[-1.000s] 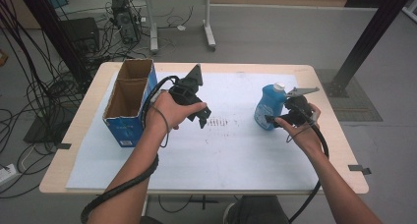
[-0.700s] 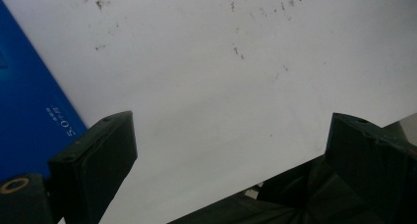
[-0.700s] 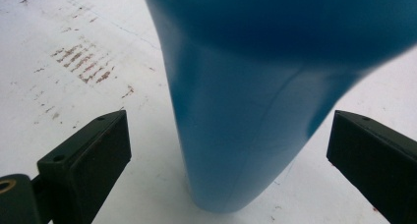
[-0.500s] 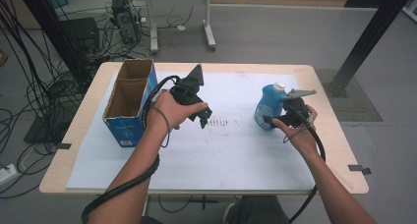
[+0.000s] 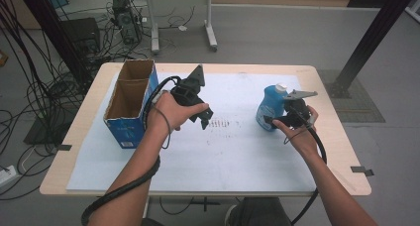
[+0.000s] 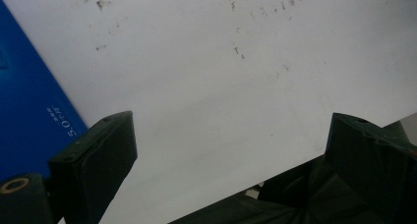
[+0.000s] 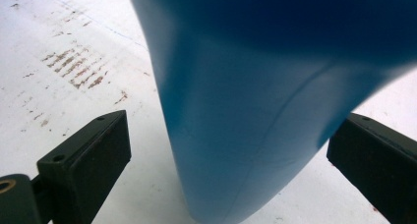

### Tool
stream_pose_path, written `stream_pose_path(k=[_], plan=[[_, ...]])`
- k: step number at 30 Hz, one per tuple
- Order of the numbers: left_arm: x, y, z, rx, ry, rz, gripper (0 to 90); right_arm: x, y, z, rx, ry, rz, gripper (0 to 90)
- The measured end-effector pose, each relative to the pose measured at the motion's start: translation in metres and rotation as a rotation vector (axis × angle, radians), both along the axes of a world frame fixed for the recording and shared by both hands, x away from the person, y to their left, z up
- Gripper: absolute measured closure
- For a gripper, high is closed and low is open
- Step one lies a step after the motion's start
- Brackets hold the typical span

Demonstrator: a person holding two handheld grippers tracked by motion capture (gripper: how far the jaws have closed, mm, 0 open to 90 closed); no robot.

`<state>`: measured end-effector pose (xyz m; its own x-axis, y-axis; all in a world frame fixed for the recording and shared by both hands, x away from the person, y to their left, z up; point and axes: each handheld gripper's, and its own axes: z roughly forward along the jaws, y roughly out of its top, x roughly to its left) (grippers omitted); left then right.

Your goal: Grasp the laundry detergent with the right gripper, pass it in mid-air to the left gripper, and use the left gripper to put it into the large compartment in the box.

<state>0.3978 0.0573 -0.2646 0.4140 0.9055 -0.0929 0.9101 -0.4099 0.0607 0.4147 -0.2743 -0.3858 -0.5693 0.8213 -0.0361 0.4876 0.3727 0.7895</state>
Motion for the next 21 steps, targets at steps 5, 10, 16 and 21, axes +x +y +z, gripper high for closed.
stream_pose_path(k=[5, 10, 16, 21], plan=[[-0.0003, -0.0013, 0.0003, -0.003, -0.004, 0.003, 6.0, 0.0003, -0.0003, 0.0001, 0.010, -0.003, -0.001, 2.6], [-0.0003, -0.0012, 0.0003, -0.001, -0.003, 0.000, 6.0, 0.0006, -0.0004, -0.0004, 0.014, -0.005, -0.001, 2.6], [-0.0006, -0.0009, 0.0002, -0.003, -0.006, 0.000, 6.0, 0.0020, 0.0006, -0.0020, 0.009, -0.014, 0.005, 2.5], [-0.0004, -0.0012, 0.0001, -0.003, -0.008, 0.002, 6.0, 0.0025, 0.0006, -0.0024, 0.011, -0.016, 0.006, 2.5]])
